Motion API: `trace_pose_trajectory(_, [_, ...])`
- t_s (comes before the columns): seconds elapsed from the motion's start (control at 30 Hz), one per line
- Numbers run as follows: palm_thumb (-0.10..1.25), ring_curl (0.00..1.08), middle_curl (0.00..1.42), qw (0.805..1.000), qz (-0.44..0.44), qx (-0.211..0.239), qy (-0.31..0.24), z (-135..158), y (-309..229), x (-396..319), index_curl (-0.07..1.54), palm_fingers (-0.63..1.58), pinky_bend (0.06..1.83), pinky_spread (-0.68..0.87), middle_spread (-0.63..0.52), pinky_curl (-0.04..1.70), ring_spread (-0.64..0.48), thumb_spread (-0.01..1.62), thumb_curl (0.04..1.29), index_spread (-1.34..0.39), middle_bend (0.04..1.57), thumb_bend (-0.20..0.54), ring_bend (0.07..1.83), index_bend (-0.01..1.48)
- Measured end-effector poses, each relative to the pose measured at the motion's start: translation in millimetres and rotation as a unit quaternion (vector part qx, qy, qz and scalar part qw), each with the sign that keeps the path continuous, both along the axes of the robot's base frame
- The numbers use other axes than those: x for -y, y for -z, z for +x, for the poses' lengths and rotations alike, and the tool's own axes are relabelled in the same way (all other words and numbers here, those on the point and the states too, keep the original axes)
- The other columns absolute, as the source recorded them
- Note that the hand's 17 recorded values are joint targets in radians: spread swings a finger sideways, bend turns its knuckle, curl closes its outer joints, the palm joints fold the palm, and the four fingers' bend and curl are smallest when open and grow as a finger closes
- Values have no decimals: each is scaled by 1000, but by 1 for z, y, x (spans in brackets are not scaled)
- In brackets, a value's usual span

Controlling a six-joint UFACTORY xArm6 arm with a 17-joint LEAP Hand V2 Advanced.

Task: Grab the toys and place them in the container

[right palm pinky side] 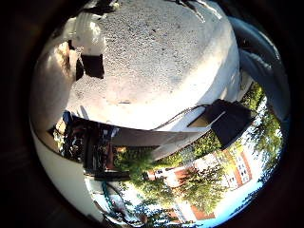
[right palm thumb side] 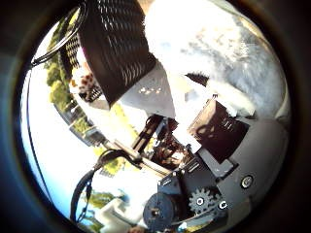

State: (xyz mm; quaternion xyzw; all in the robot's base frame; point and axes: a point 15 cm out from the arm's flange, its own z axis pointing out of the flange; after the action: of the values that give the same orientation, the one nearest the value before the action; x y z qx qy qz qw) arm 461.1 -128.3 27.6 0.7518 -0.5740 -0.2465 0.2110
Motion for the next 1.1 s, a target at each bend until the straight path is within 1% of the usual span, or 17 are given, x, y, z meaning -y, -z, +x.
trace_pose_trajectory(0.17, [998, 778, 979, 1000, 9, 3, -6, -5, -80, 0, 833, 809, 1462, 211, -182, 838, -80, 1093, 700, -693, 1251, -10, 1499, 765])
trace_pose_trajectory(0.23, [986, 784, 991, 1000, 11, 15, -16, -5, -120, -6, 875, 780, 1478, 202, -185, 858, -83, 1101, 713, -706, 1268, -13, 1522, 763])
trace_pose_trajectory(0.3, [974, 790, 1004, 999, 14, 38, -26, -4, -161, -15, 931, 749, 1497, 191, -188, 882, -86, 1110, 728, -722, 1287, -13, 1549, 761])
trace_pose_trajectory(0.37, [966, 792, 1012, 996, 27, 71, -41, -3, -201, -34, 971, 729, 1508, 184, -189, 898, -87, 1115, 739, -730, 1302, -14, 1565, 757])
trace_pose_trajectory(0.43, [956, 795, 1020, 992, 49, 99, -57, -8, -236, -61, 1023, 710, 1521, 176, -191, 917, -91, 1118, 755, -741, 1320, -13, 1584, 754])
trace_pose_trajectory(0.57, [943, 796, 1030, 983, 88, 129, -94, -20, -273, -124, 1107, 683, 1535, 163, -191, 945, -95, 1125, 774, -756, 1343, -13, 1612, 746])
trace_pose_trajectory(0.67, [937, 795, 1034, 975, 114, 141, -126, -22, -283, -172, 1171, 667, 1543, 155, -191, 964, -97, 1129, 791, -765, 1358, -12, 1630, 737])
trace_pose_trajectory(0.73, [934, 793, 1036, 973, 127, 145, -123, -21, -282, -196, 1209, 660, 1546, 150, -191, 975, -97, 1131, 800, -769, 1366, -11, 1640, 730])
trace_pose_trajectory(0.8, [933, 792, 1037, 972, 139, 158, -106, -14, -278, -221, 1235, 655, 1547, 147, -190, 983, -98, 1133, 807, -771, 1371, -11, 1646, 725])
trace_pose_trajectory(0.97, [905, 786, 1038, 969, 142, 186, -75, 23, -237, -261, 1304, 639, 1543, 139, -189, 1004, -98, 1135, 821, -776, 1385, -19, 1663, 705])
trace_pose_trajectory(1.1, [882, 778, 1035, 964, 127, 228, -52, 61, -206, -285, 1356, 612, 1517, 133, -184, 1022, -88, 1140, 823, -778, 1392, -19, 1672, 694])
